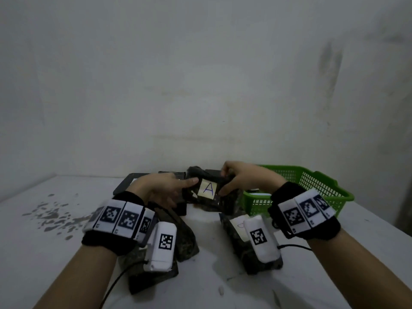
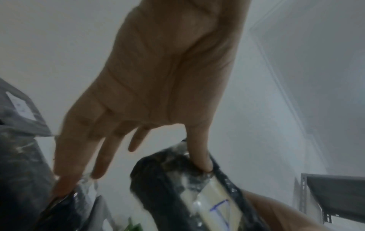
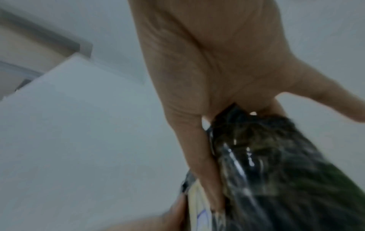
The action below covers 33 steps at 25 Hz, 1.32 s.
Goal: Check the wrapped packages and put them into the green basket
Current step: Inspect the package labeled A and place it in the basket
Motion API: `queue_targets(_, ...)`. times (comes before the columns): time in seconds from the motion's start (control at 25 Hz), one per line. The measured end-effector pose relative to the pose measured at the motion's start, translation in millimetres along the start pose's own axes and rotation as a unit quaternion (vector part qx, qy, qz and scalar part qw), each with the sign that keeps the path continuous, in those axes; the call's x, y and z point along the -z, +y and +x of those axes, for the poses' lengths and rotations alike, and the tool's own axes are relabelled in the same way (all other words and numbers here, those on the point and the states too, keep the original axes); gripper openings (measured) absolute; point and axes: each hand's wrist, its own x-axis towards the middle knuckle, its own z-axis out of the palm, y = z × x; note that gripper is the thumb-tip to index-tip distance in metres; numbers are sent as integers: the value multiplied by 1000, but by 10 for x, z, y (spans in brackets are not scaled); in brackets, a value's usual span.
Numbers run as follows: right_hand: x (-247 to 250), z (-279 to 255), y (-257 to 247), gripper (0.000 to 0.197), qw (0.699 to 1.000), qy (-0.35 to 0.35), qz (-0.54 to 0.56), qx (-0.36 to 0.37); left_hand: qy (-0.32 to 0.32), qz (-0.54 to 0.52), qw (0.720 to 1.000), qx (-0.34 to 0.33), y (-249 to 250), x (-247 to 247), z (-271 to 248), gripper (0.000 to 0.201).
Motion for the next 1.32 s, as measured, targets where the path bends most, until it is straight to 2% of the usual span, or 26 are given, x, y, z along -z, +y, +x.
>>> queue_targets(0.08,148,-12,27,39,993,33,111,38,43,-124,983,-125,72,-35,-4,49)
queue_targets(0.16,185,-3,93,47,971,93,212,62,48,-227,950,-207,172,-106,-36,36)
queue_targets(0.2,162,28,148,51,952,130,269,62,55,-264,938,-218,205,-139,-43,34)
queue_targets(0.28,103,107,249,56,894,182,407,38,69,-303,926,-213,269,-232,-34,33)
queue_targets(0.36,30,181,311,47,850,160,502,10,83,-320,922,-200,284,-320,28,32)
queue_targets(0.44,-39,185,296,25,847,125,516,20,116,-307,926,-188,276,-386,91,30)
queue_targets(0.48,-69,186,289,20,847,119,518,33,136,-280,932,-187,260,-392,121,31)
queue_targets(0.56,-95,208,289,20,835,129,533,50,163,-236,937,-200,252,-375,166,34)
queue_targets(0.64,-107,249,288,20,826,165,536,49,179,-241,930,-214,273,-362,142,25)
queue_targets(0.72,-119,286,268,18,833,201,513,40,179,-270,922,-213,292,-357,110,19)
queue_targets(0.84,-156,283,246,17,846,220,484,35,188,-273,919,-213,291,-344,84,23)
queue_targets(1.0,-155,268,243,25,841,226,489,49,174,-271,920,-223,331,-363,38,24)
queue_targets(1.16,-85,205,259,31,818,197,536,68,146,-293,912,-248,382,-377,-9,11)
queue_targets(1.24,-21,133,273,21,800,170,570,74,134,-309,906,-257,396,-343,-75,5)
queue_targets(1.32,26,78,281,13,812,174,552,82,110,-307,906,-269,389,-310,-126,6)
